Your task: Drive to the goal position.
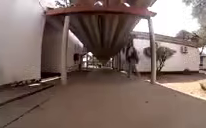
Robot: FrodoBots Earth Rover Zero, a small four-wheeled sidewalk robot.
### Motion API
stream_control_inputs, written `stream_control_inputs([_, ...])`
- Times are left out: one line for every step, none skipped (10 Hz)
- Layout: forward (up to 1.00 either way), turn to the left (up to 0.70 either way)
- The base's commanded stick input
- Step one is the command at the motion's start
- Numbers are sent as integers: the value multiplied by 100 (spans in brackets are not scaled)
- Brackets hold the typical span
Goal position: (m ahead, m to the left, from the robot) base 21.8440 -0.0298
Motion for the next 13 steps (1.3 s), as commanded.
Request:
stream_control_inputs([50,0])
stream_control_inputs([50,0])
stream_control_inputs([50,0])
stream_control_inputs([50,0])
stream_control_inputs([50,0])
stream_control_inputs([50,0])
stream_control_inputs([50,0])
stream_control_inputs([50,0])
stream_control_inputs([50,0])
stream_control_inputs([50,0])
stream_control_inputs([50,0])
stream_control_inputs([50,0])
stream_control_inputs([50,0])
